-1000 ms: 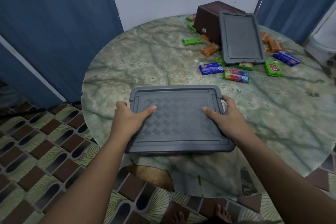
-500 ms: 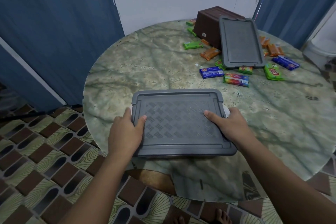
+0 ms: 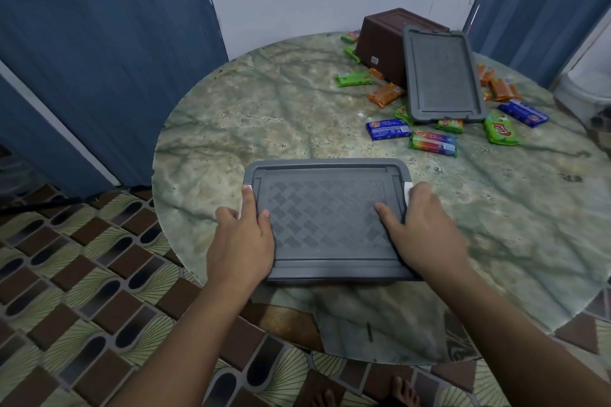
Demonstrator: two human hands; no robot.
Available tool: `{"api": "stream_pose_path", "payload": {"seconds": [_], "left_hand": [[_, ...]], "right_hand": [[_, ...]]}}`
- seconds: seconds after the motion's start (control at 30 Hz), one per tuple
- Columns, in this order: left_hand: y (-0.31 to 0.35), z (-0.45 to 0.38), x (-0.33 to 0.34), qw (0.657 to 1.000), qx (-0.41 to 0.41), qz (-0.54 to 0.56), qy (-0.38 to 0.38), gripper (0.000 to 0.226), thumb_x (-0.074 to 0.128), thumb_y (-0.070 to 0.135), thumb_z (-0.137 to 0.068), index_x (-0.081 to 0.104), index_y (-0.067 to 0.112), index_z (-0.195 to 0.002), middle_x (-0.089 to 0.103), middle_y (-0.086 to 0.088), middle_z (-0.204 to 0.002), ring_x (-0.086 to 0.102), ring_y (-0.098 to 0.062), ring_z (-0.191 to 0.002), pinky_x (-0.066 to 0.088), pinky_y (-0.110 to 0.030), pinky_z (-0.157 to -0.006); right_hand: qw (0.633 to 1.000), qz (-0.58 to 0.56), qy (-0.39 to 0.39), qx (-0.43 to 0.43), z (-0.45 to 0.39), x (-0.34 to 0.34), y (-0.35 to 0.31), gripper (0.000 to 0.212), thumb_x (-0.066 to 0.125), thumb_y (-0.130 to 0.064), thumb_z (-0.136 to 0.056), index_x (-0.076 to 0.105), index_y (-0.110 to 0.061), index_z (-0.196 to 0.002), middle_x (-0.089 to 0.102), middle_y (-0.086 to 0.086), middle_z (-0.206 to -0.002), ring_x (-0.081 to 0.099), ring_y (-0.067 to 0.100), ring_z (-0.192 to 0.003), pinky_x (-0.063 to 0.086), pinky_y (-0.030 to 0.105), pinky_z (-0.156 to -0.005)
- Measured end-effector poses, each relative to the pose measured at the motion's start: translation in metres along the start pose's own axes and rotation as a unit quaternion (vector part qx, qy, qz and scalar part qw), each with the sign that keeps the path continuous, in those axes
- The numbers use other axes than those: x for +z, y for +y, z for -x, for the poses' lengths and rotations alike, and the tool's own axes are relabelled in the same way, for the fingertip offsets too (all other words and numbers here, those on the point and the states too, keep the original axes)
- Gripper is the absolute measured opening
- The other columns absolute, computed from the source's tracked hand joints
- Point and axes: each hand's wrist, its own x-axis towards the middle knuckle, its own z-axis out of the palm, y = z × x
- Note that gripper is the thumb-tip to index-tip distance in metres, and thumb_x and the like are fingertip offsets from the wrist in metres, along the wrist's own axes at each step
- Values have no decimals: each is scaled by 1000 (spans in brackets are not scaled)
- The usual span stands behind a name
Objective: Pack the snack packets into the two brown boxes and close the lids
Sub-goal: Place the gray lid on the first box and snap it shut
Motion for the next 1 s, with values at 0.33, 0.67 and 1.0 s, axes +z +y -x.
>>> {"api": "stream_pose_path", "payload": {"seconds": [0.33,0.67,1.0], "left_hand": [[-2,-3,0,999,-6,23,-23,62,27,54,-104,9,35,-161,40,-11,-123,52,-23,-91,47,-38,-76],[93,-13,-4,989,105,100,37,23,60,31,-96,52,26,-118,58,0,-110,55,-22,-101,50,-43,-88],[334,-27,79,883,-27,421,-206,16,61,29,-96,66,16,-88,60,4,-75,51,-12,-62,42,-28,-57]], "right_hand": [[909,-370,-74,180,-16,0,14,48,52,-53,-101,62,-7,-94,69,3,-88,67,23,-82,54,38,-74],[909,-371,-105,157,-31,-7,48,54,45,-62,-100,62,-11,-92,58,2,-77,54,20,-70,45,37,-69],[938,-311,-57,140,-142,-65,185,34,60,-49,-96,67,-16,-91,68,6,-82,63,21,-74,55,53,-85]]}}
